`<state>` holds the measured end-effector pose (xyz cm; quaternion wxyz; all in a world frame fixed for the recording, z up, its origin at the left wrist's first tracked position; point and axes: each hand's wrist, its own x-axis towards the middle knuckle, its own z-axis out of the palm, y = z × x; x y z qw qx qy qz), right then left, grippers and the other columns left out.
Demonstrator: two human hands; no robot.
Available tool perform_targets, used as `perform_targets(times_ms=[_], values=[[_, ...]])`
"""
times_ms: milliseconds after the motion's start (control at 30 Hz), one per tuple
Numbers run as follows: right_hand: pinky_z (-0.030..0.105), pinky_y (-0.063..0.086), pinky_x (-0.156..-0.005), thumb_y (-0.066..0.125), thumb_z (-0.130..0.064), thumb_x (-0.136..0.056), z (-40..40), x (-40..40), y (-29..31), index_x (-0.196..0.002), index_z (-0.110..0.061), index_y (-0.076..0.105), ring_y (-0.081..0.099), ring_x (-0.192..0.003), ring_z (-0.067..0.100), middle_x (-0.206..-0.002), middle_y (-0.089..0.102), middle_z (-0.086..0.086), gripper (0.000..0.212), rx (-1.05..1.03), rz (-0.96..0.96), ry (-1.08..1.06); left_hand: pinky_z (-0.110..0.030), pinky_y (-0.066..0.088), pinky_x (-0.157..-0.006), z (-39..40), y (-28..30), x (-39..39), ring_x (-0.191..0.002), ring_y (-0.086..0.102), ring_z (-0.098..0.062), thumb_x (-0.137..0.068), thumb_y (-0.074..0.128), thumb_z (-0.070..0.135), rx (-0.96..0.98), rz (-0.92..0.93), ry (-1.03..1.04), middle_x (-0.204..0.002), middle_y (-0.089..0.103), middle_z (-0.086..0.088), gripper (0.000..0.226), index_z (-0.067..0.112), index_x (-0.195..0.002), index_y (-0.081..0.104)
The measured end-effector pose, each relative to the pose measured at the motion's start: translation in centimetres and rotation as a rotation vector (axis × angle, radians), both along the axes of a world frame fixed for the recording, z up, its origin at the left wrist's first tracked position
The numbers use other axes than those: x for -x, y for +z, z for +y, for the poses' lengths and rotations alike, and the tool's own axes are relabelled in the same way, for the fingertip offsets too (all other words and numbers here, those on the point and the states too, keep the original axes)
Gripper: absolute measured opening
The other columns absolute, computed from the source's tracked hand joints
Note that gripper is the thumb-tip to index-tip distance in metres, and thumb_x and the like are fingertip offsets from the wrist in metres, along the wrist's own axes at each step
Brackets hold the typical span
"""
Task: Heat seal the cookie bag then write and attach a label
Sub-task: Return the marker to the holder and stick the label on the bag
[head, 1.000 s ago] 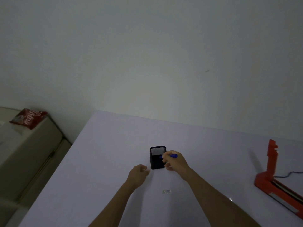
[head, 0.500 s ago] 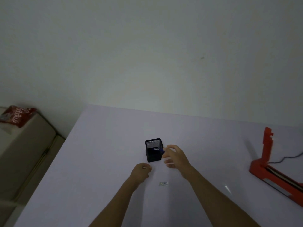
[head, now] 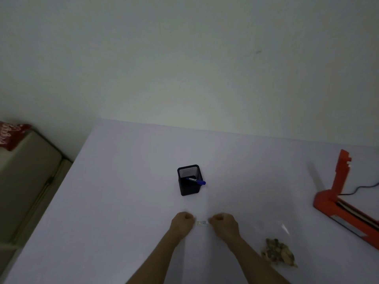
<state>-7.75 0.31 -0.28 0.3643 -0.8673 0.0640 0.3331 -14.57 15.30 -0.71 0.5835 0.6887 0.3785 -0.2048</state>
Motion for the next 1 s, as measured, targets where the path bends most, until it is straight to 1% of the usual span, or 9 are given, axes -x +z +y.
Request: perform_targets(times_ms=[167,267,367,433,500,733,833,933,1000], values=[[0.022,0.041,-0.061,0.073,-0.028,-0.081,2.0,0.5,-0.7,-0.093,-0.010,0.062,0.057,-0.078,0.014,-0.089,0.063,0.003,0.024,0.097,-0.068,0.088,-0.029,0.047,-0.070,-0.7,-0.8,-0.2,-0.072,0.054,-0.016,-0.090,0.050,0.013,-0.044,-0.021,-0.008,-0.078,0.061,-0.004,0.018,0.006,-0.086,0.067],[0.023,0.042,-0.067,0.074,-0.025,-0.080,2.7,0.8,-1.1,-0.097,-0.008,0.063,0.056,-0.080,0.015,-0.096,0.066,0.006,0.026,0.144,-0.070,0.097,-0.026,0.046,-0.069,-0.7,-1.0,-0.2,-0.074,0.055,-0.015,-0.091,0.050,0.013,-0.050,-0.023,-0.011,-0.078,0.061,-0.002,0.018,0.012,-0.080,0.065],[0.023,0.043,-0.070,0.075,-0.021,-0.080,2.8,0.9,-1.5,-0.097,-0.008,0.064,0.059,-0.083,0.016,-0.099,0.068,0.007,0.024,0.169,-0.058,0.107,-0.027,0.047,-0.072,-0.7,-1.3,-0.2,-0.077,0.056,-0.016,-0.091,0.050,0.013,-0.040,-0.024,0.006,-0.081,0.062,-0.003,0.018,0.014,-0.082,0.065],[0.023,0.046,-0.071,0.075,-0.019,-0.079,2.8,0.7,-1.7,-0.092,-0.009,0.067,0.063,-0.087,0.019,-0.098,0.070,0.008,0.018,0.169,-0.033,0.108,-0.027,0.047,-0.072,-0.6,-1.3,-0.1,-0.077,0.055,-0.016,-0.091,0.050,0.013,-0.041,-0.023,0.003,-0.081,0.062,-0.003,0.018,0.015,-0.080,0.065],[0.021,0.045,-0.069,0.075,-0.017,-0.079,2.7,0.6,-1.8,-0.087,-0.010,0.070,0.062,-0.082,0.016,-0.097,0.072,0.008,0.012,0.179,-0.008,0.131,-0.030,0.048,-0.074,-0.7,-1.3,-0.1,-0.077,0.055,-0.017,-0.091,0.050,0.013,-0.043,-0.029,0.004,-0.081,0.062,-0.004,0.018,0.015,-0.078,0.063],[0.022,0.045,-0.067,0.070,-0.015,-0.081,2.4,0.6,-2.0,-0.089,-0.007,0.072,0.059,-0.078,0.015,-0.086,0.069,0.007,0.011,0.170,0.015,0.183,-0.027,0.046,-0.072,-0.9,-1.6,0.0,-0.075,0.054,-0.015,-0.091,0.050,0.012,-0.076,-0.045,-0.009,-0.080,0.061,-0.003,0.017,0.013,-0.079,0.063],[0.020,0.043,-0.063,0.068,-0.015,-0.081,2.3,0.4,-1.6,-0.085,-0.008,0.072,0.058,-0.073,0.013,-0.081,0.068,0.004,0.008,0.160,0.018,0.204,-0.025,0.046,-0.076,-0.9,-1.9,-0.1,-0.084,0.058,-0.017,-0.090,0.050,0.010,-0.128,-0.046,-0.029,-0.091,0.065,-0.005,0.016,0.013,-0.088,0.066],[0.019,0.047,-0.056,0.066,-0.014,-0.081,1.6,0.2,-0.5,-0.073,-0.010,0.069,0.059,-0.063,0.011,-0.070,0.065,0.002,0.009,0.119,0.031,0.180,-0.019,0.044,-0.083,-1.2,-1.1,-0.1,-0.098,0.060,-0.016,-0.091,0.054,0.010,-0.191,-0.104,-0.067,-0.108,0.067,-0.007,0.021,0.007,-0.107,0.067],[0.023,0.051,-0.059,0.066,-0.014,-0.079,1.4,0.0,-0.6,-0.070,-0.010,0.070,0.062,-0.063,0.014,-0.071,0.069,0.007,0.010,0.090,0.052,0.161,-0.017,0.045,-0.081,-1.1,-1.3,0.0,-0.096,0.061,-0.015,-0.090,0.060,0.012,-0.211,-0.130,-0.090,-0.111,0.067,-0.010,0.024,0.005,-0.112,0.066]])
